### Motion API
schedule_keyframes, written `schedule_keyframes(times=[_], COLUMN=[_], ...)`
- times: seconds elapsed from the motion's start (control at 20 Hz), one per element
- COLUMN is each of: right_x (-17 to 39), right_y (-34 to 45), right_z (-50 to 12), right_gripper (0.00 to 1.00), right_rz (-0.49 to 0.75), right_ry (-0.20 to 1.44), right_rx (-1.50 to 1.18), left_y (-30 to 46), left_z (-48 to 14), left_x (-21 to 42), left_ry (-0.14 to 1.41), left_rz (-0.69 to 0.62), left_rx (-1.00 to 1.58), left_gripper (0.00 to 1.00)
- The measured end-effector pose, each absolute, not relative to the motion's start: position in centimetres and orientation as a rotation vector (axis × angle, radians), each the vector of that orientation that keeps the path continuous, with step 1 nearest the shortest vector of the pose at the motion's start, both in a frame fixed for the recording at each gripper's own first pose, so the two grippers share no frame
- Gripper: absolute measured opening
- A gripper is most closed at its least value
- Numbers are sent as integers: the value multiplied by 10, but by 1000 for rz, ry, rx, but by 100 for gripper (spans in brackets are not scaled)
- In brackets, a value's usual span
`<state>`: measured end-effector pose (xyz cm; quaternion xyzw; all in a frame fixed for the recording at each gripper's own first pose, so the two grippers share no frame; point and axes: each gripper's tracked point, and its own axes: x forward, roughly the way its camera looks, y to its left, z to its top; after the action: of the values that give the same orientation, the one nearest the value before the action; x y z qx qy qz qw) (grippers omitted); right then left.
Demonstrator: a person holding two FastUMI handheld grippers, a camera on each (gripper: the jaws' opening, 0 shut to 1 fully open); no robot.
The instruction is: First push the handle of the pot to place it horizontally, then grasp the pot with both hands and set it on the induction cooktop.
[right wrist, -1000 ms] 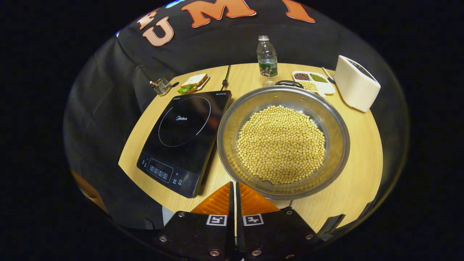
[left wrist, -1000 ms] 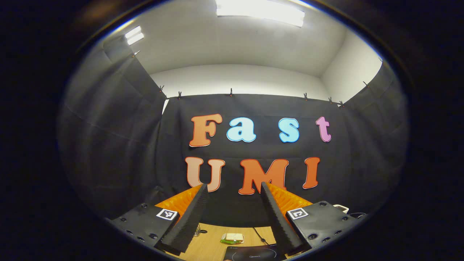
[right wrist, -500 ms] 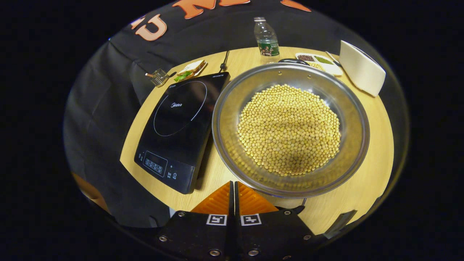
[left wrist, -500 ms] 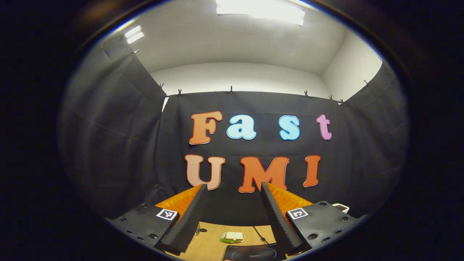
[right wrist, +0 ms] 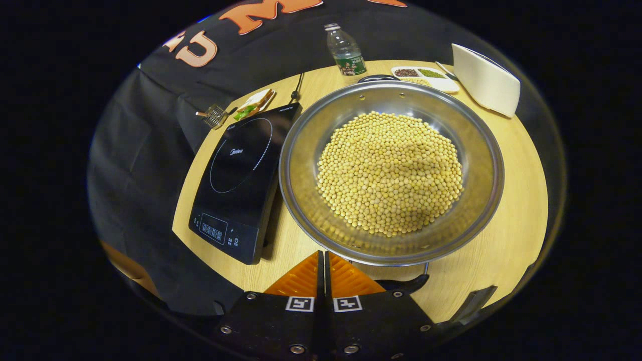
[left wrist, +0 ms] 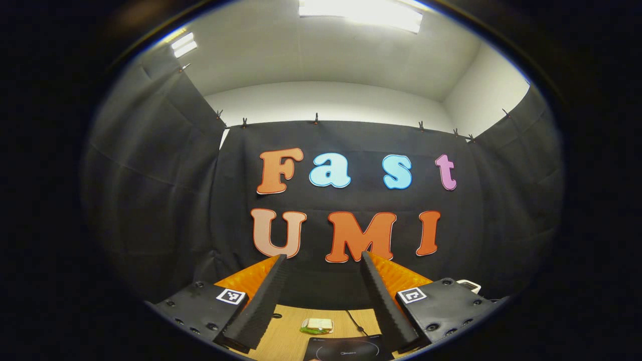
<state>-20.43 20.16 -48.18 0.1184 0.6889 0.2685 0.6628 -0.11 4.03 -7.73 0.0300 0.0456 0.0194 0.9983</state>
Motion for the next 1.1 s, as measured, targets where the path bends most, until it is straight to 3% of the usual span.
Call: schedule_keyframes(times=[0.65, 1.1], right_x=[-177, -163], right_y=[123, 100], right_z=[-513, -531], right_gripper=[0, 0], right_rz=[418, 364], right_ry=[1552, 1580], right_rx=[163, 144], left_y=[27, 30], left_z=[-107, -128], left_x=[8, 13], left_ry=[200, 246], left_rz=[27, 29], left_rx=[71, 70], left_gripper=[94, 95])
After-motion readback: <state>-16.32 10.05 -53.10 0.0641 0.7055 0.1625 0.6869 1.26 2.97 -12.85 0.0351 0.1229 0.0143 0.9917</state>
